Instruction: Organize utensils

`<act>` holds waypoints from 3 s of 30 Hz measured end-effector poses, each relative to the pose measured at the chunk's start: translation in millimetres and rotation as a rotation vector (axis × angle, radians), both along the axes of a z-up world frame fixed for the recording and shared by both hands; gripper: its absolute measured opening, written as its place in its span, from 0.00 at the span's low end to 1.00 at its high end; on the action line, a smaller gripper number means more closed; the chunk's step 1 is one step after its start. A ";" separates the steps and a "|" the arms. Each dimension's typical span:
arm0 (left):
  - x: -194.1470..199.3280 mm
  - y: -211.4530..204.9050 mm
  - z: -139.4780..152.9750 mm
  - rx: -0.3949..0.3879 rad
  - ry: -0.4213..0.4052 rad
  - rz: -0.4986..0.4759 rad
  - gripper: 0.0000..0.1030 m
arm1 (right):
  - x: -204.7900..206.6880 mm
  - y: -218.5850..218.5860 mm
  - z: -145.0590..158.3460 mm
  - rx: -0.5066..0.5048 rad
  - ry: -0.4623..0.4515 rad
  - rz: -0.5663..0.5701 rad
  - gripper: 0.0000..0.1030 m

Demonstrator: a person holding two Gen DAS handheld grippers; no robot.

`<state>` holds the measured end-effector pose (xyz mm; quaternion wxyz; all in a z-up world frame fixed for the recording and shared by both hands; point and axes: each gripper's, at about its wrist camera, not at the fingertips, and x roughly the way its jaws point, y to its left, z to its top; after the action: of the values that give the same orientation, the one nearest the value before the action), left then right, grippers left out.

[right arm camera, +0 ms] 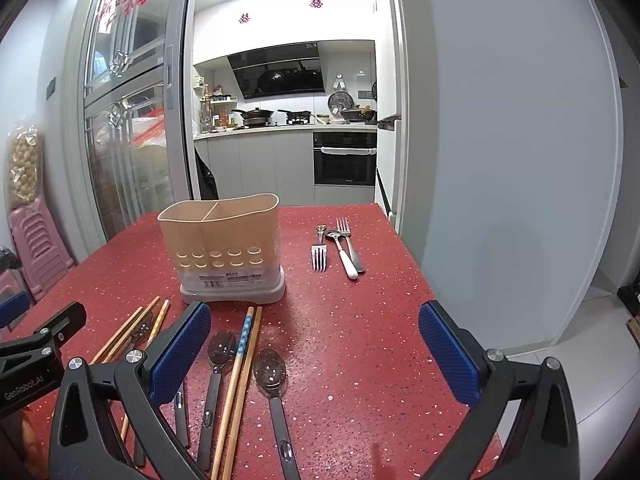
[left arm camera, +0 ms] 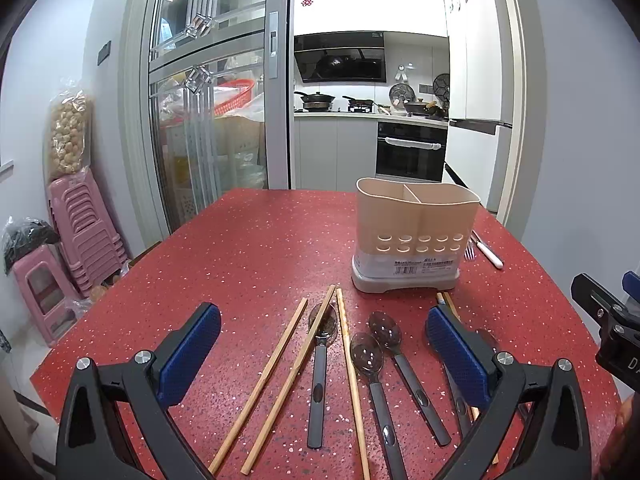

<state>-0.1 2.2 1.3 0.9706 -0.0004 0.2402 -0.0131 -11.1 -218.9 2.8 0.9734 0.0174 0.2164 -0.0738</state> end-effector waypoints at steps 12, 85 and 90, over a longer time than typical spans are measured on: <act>-1.0 -1.1 -0.4 0.002 -0.005 0.000 1.00 | 0.0 0.1 -1.7 0.002 -0.001 0.001 1.00; -5.2 -5.7 0.2 0.015 -0.004 -0.020 1.00 | -5.6 5.6 -3.9 0.010 0.000 0.008 1.00; -5.0 -5.7 0.5 0.015 -0.004 -0.018 1.00 | -5.2 5.0 -3.6 0.011 0.001 0.008 1.00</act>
<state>-5.0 -3.6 1.7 0.9709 0.0093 0.2384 -0.0203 -16.2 -213.9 -0.8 0.9734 0.0218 0.2172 -0.0688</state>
